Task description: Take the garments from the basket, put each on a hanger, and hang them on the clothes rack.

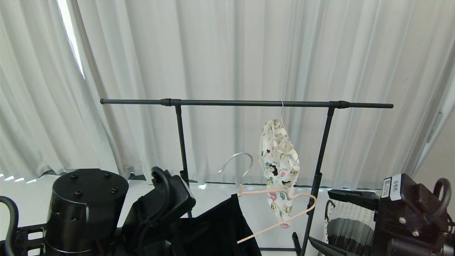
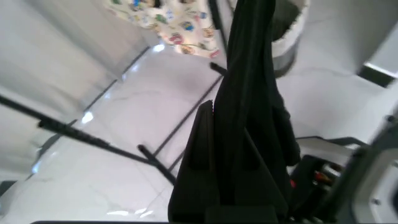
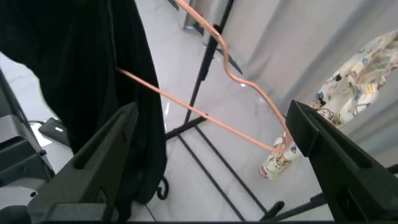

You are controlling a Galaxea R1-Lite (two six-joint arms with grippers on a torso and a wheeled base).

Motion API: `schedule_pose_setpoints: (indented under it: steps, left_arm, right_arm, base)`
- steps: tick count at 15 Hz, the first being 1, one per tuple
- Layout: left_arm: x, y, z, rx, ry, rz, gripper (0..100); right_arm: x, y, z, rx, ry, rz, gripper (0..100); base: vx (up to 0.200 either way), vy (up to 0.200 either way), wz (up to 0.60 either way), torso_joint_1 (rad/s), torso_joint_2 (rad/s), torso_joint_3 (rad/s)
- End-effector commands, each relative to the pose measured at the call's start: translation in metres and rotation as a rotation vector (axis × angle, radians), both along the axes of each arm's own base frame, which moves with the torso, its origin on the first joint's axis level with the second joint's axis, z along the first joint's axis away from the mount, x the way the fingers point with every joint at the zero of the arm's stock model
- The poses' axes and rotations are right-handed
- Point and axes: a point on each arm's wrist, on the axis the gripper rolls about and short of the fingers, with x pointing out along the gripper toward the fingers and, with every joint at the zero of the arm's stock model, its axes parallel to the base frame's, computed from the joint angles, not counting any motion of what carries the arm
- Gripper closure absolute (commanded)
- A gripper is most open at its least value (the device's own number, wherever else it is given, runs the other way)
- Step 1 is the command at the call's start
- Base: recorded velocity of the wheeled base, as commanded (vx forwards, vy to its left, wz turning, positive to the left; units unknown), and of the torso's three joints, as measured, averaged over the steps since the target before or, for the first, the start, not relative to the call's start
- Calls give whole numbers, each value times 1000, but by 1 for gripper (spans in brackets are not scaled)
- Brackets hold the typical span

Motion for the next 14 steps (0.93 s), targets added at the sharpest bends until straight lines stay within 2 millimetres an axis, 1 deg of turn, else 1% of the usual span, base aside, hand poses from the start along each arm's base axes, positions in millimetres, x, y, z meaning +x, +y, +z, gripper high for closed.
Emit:
schedule_pose_setpoints:
  steps: [1, 3, 4, 6, 8, 9, 11, 12, 13, 14]
  left_arm:
    - [3, 12, -8, 19, -16, 44, 100]
    - [4, 14, -2, 3, -49, 51, 100]
    - [8, 17, 6, -17, -75, 74, 100]
    - [13, 17, 15, -44, -99, 97, 100]
    - [19, 17, 26, -77, -132, 114, 100]
    - [21, 16, 31, -95, -155, 119, 100]
    - [24, 15, 38, -116, -182, 122, 100]
    - [25, 15, 41, -123, -192, 125, 100]
    - [26, 16, 41, -124, -193, 130, 100]
    - [28, 18, 42, -124, -196, 145, 100]
  right_arm:
    - [3, -4, 1, -45, 42, -31, 0]
    - [4, -4, 5, -115, 109, -64, 0]
    - [6, -1, 14, -138, 192, -75, 0]
    - [11, 12, 9, -113, 293, -78, 0]
    - [11, 35, 5, -16, 375, -63, 0]
    - [10, 52, 2, 50, 408, -43, 0]
    - [15, 73, -7, 94, 396, -57, 0]
    - [23, 86, -14, 123, 360, -85, 0]
    - [26, 90, -16, 141, 345, -93, 0]
    - [34, 101, -22, 175, 318, -96, 0]
  base:
    - [0, 0, 0, 0, 0, 0]
    - [0, 0, 0, 0, 0, 0]
    - [0, 0, 0, 0, 0, 0]
    - [0, 0, 0, 0, 0, 0]
    - [0, 0, 0, 0, 0, 0]
    - [0, 0, 0, 0, 0, 0]
    - [0, 0, 0, 0, 0, 0]
    - [0, 0, 0, 0, 0, 0]
    - [0, 0, 0, 0, 0, 0]
    - [0, 0, 0, 0, 0, 0]
